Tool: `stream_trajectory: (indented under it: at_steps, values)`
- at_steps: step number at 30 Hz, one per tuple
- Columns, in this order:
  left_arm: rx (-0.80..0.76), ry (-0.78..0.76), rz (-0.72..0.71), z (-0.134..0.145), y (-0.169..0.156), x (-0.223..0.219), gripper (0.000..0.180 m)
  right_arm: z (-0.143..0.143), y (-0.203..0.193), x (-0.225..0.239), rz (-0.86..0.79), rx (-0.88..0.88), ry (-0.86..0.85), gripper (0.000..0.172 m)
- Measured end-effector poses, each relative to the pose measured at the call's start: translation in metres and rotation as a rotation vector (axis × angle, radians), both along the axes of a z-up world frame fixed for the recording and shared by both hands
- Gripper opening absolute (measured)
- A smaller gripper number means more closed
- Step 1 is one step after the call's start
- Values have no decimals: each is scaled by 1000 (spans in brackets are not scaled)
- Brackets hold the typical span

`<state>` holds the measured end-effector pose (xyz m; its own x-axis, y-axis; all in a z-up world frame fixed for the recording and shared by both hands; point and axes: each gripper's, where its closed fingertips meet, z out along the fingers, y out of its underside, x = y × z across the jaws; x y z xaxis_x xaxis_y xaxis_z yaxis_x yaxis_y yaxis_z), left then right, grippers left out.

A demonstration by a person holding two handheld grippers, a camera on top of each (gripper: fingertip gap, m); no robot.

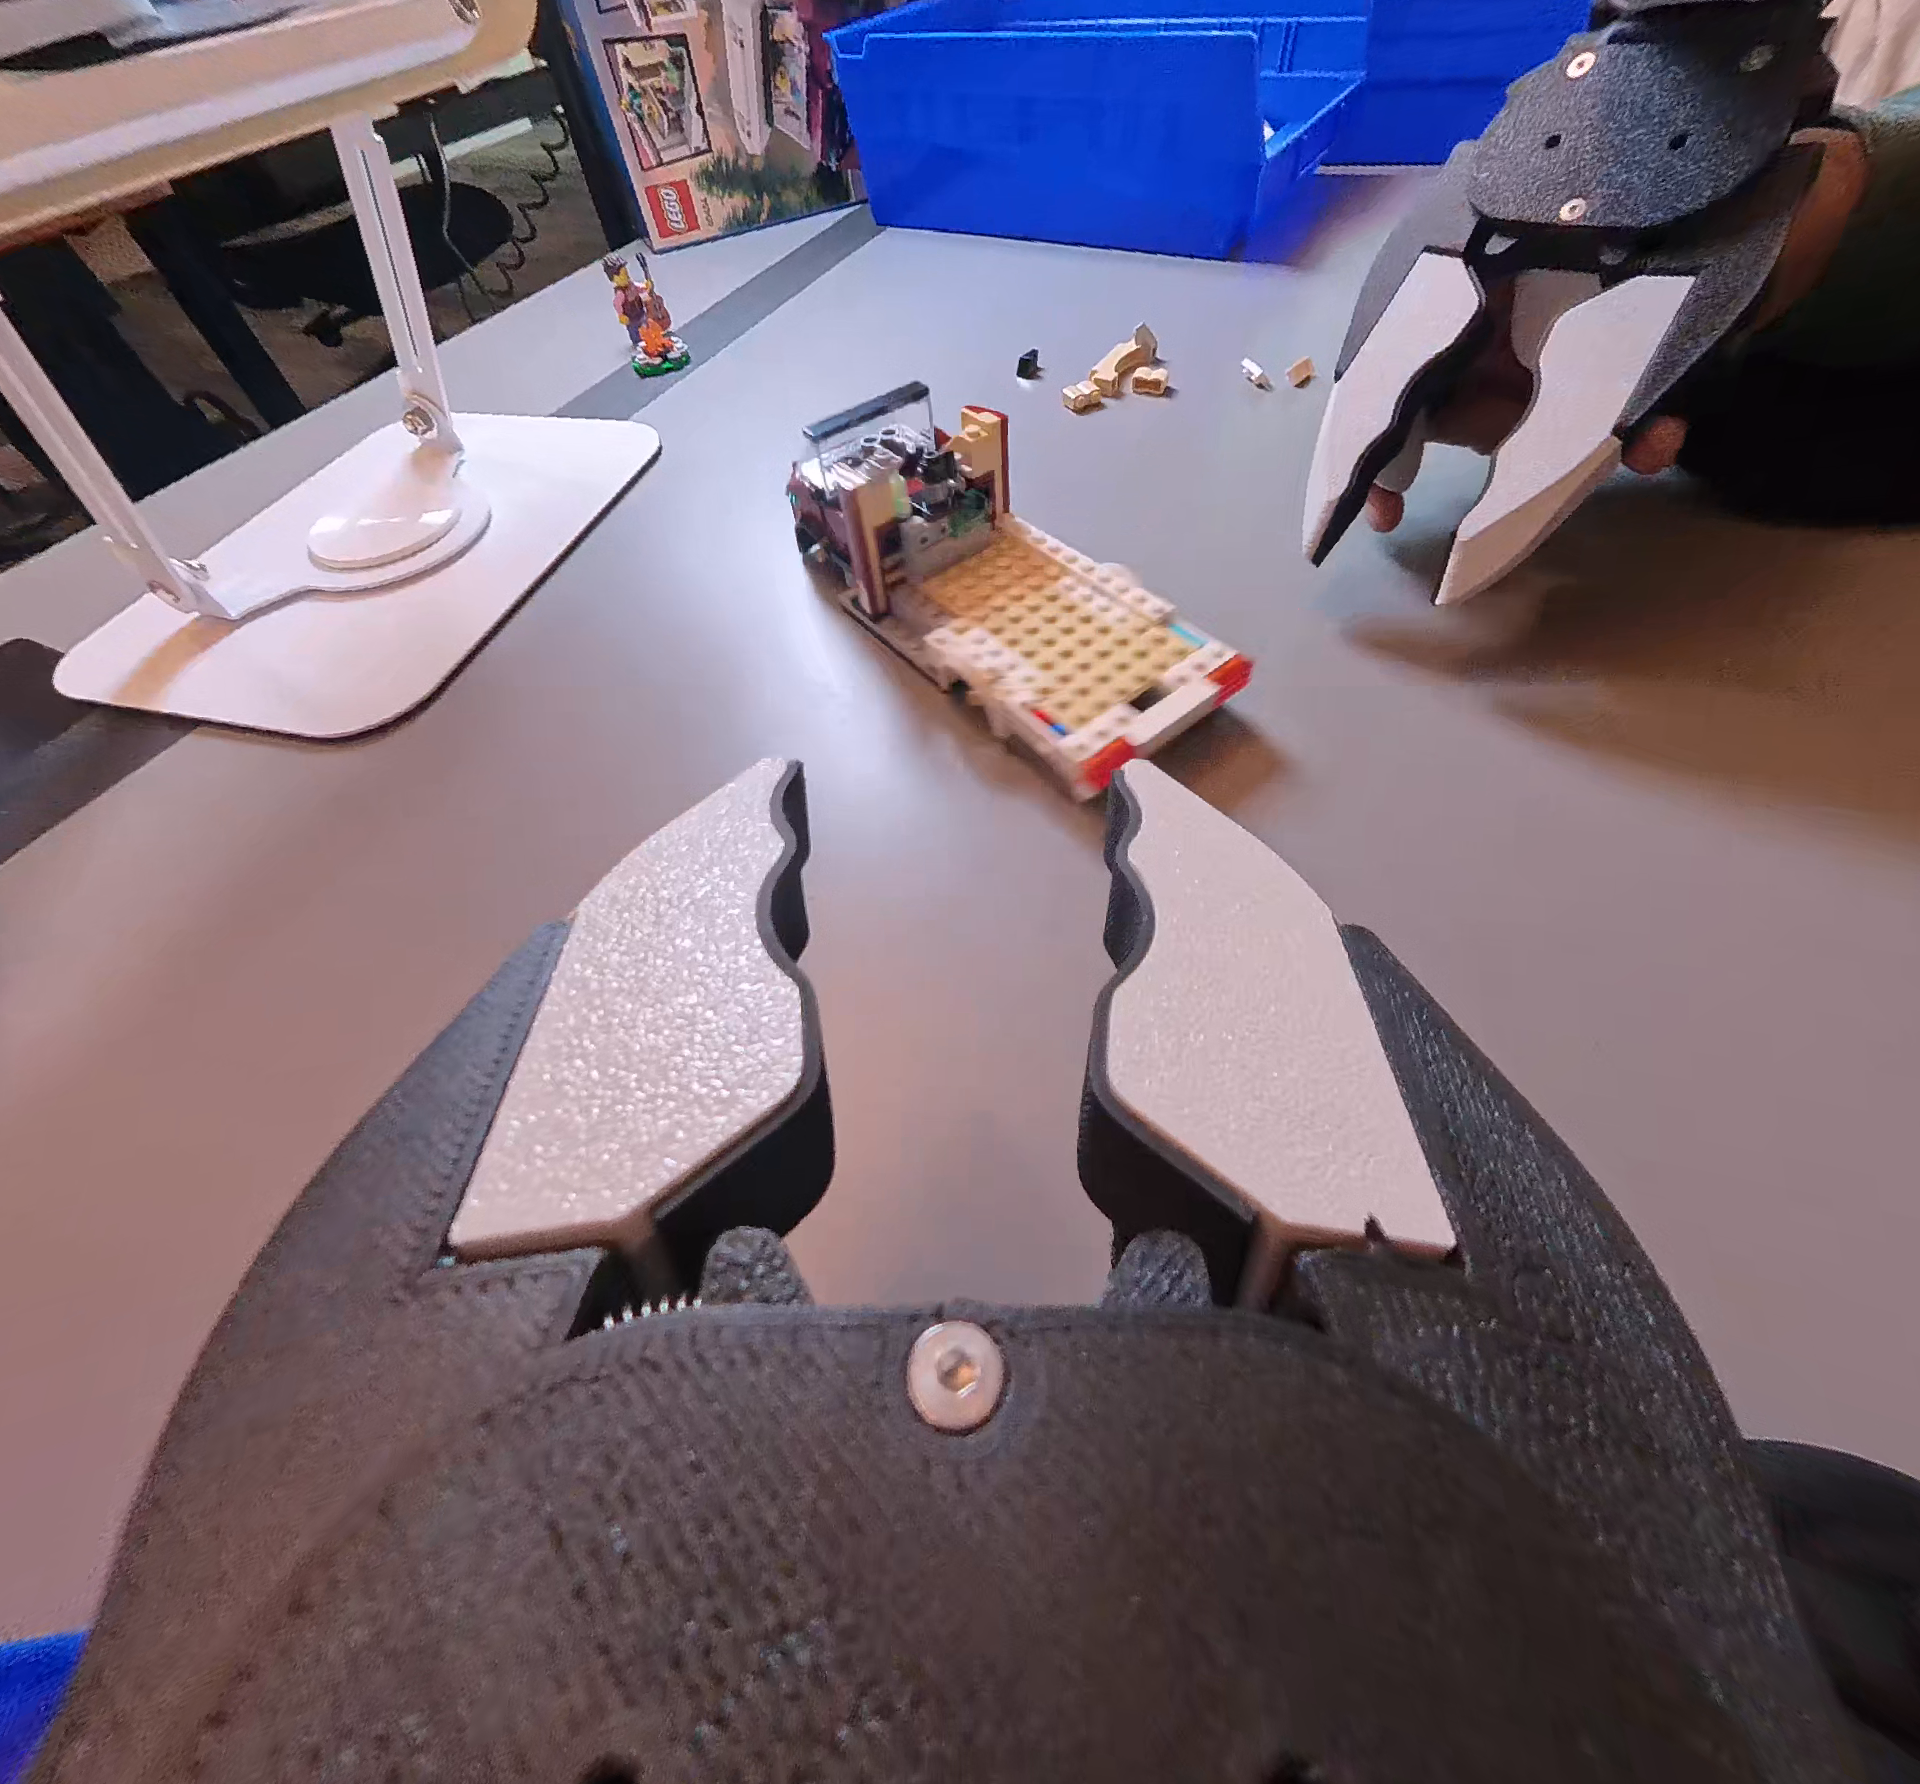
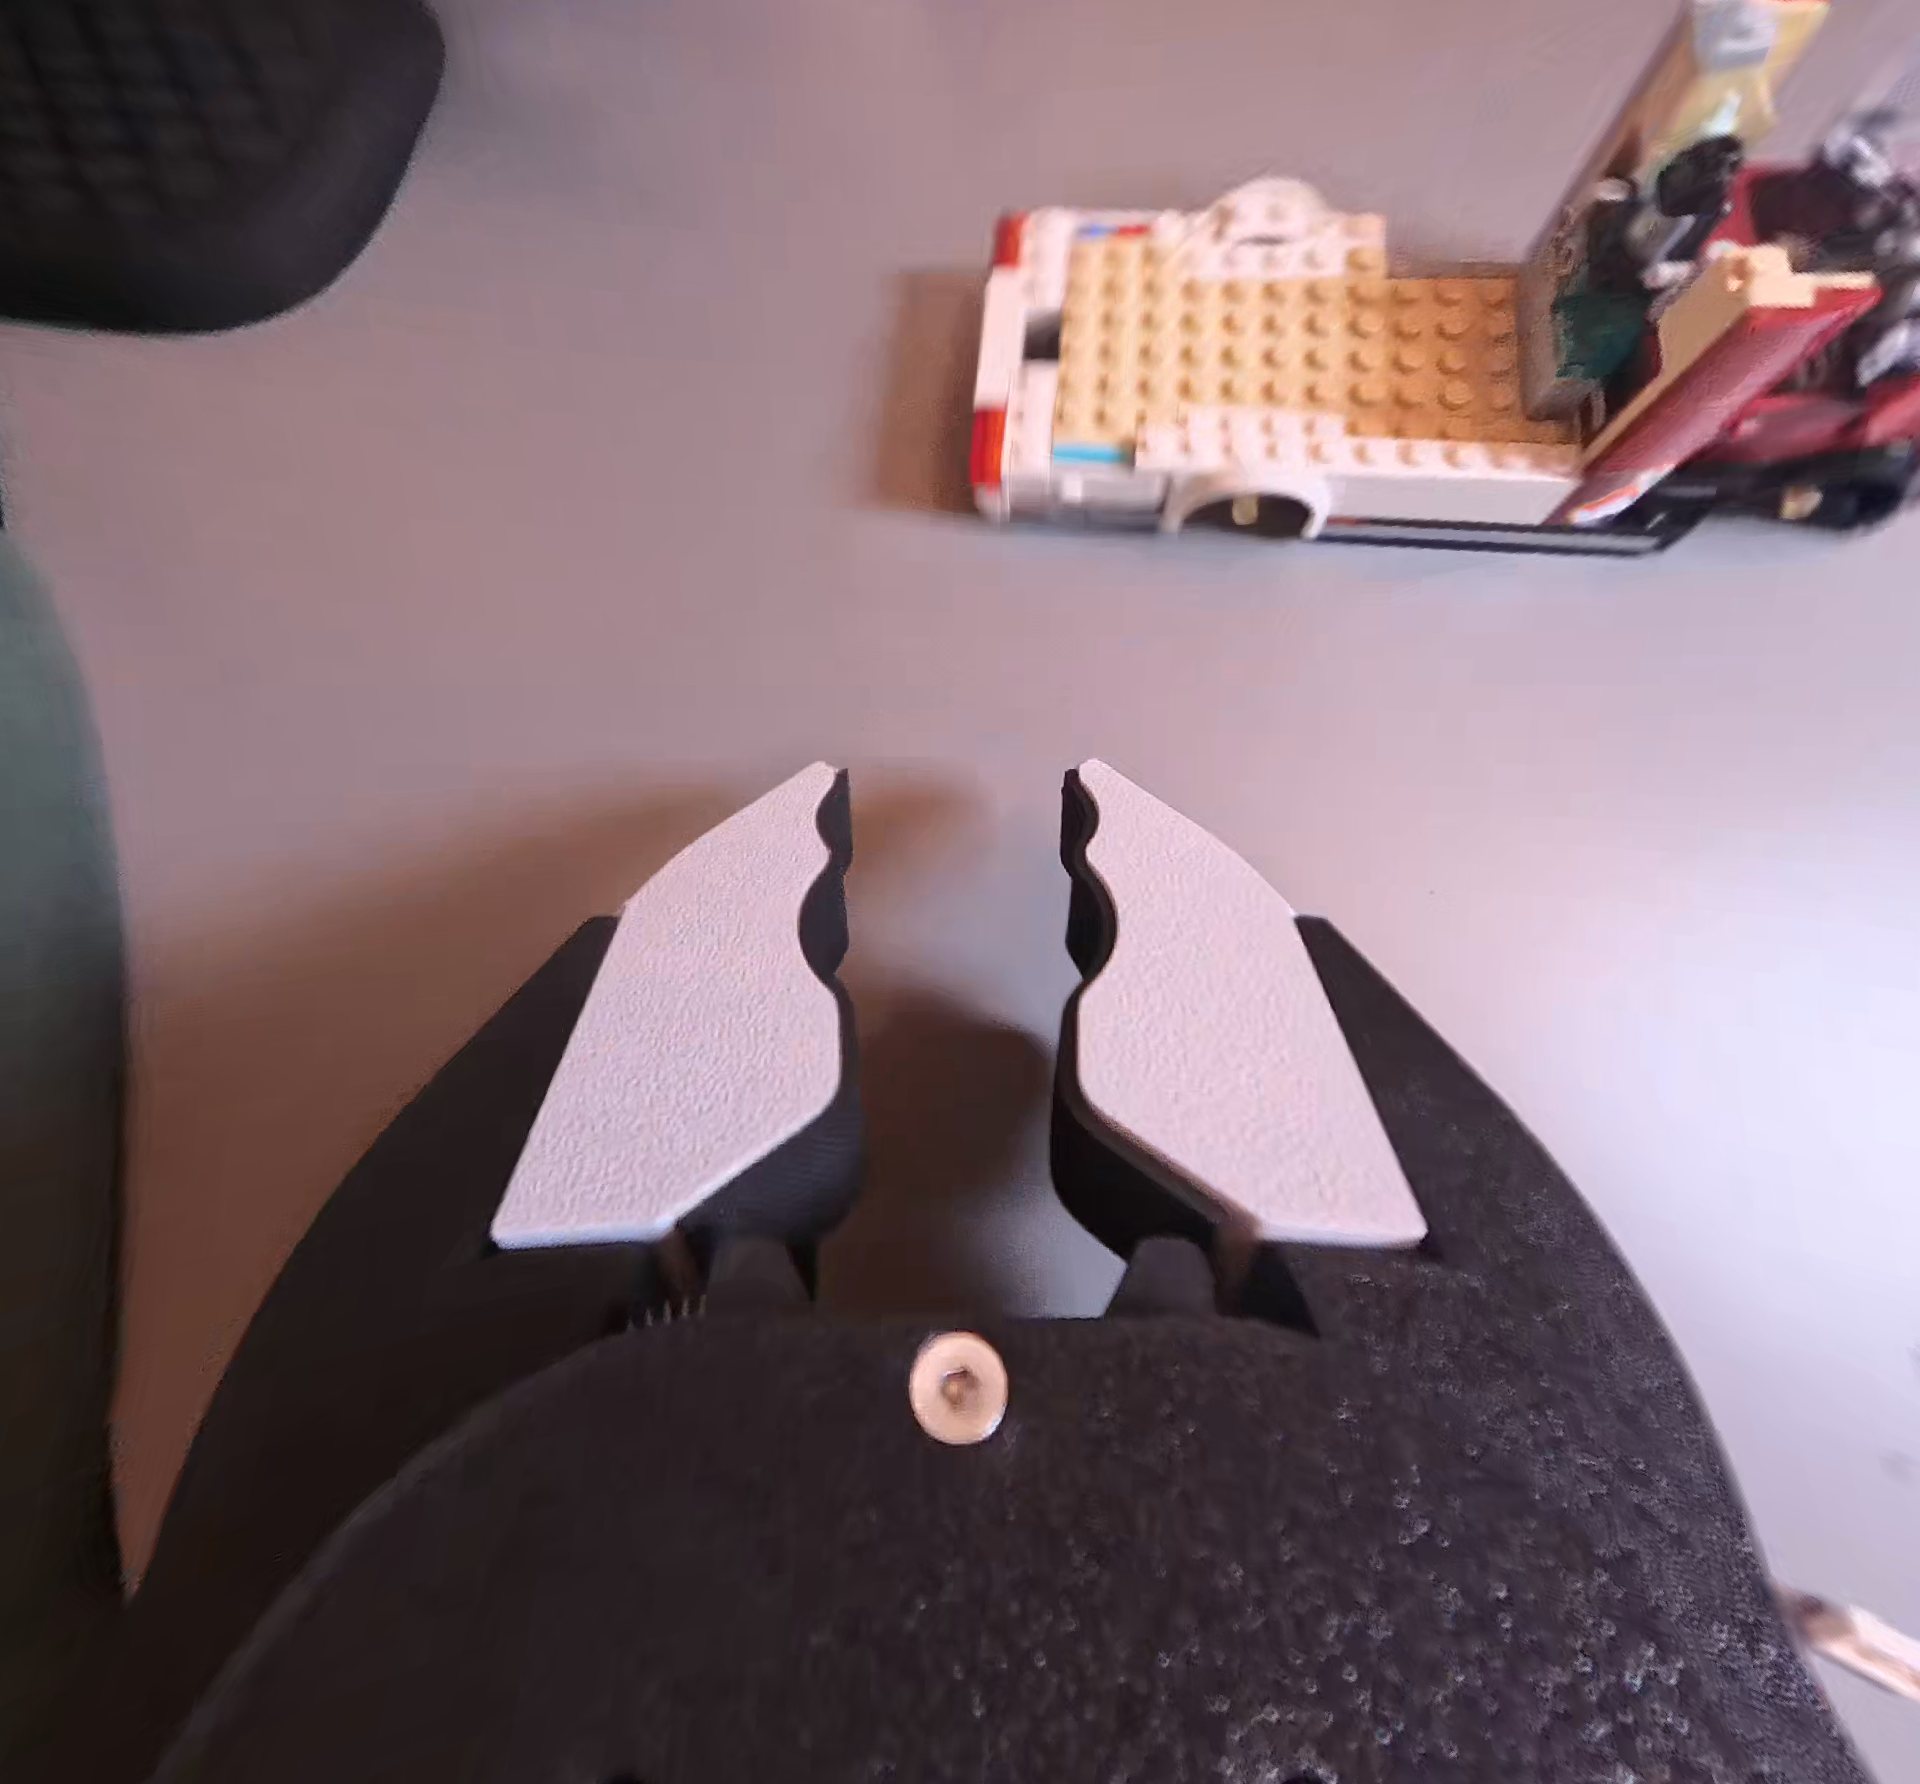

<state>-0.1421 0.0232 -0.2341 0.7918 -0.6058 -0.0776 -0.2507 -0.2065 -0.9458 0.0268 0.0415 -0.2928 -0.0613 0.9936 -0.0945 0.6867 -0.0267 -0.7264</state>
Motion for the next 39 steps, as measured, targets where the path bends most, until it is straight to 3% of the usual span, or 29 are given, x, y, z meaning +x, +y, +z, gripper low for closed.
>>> stream_trajectory:
  at_steps: [4, 8, 11, 13, 15, 18, 24, 31, 34, 39]
  values:
    - [-57, -3, 1, -17, 7, 7, 57, 2, 4, -1, 45, 59, 53, 34]
    - [-183, -37, 78, -37, 31, 15, 81, 15, 22, -11, -51, 22, 169, 35]
    - [-232, 44, 127, -50, 56, 22, 97, 30, 38, -19, -132, -28, 293, 35]
    - [-286, 69, 94, -60, 63, 34, 93, 38, 47, -21, -187, -56, 357, 35]
    - [-349, 128, 60, -73, 65, 39, 76, 43, 54, -18, -229, -52, 397, 35]
    - [-351, 158, -2, -73, 63, 41, 75, 50, 65, -12, -275, 4, 436, 36]
    - [-345, 193, -218, -73, 28, 50, 74, 64, 86, 3, -364, 72, 510, 36]
    - [-368, 192, -149, -73, 23, 55, 75, 78, 107, -7, -400, 118, 543, 35]
    - [-363, 178, -106, -73, 27, 56, 75, 107, 129, -32, -379, 271, 580, 30]
    - [-336, 150, 22, -72, 34, 53, 75, 185, 184, -104, -388, 429, 738, 21]
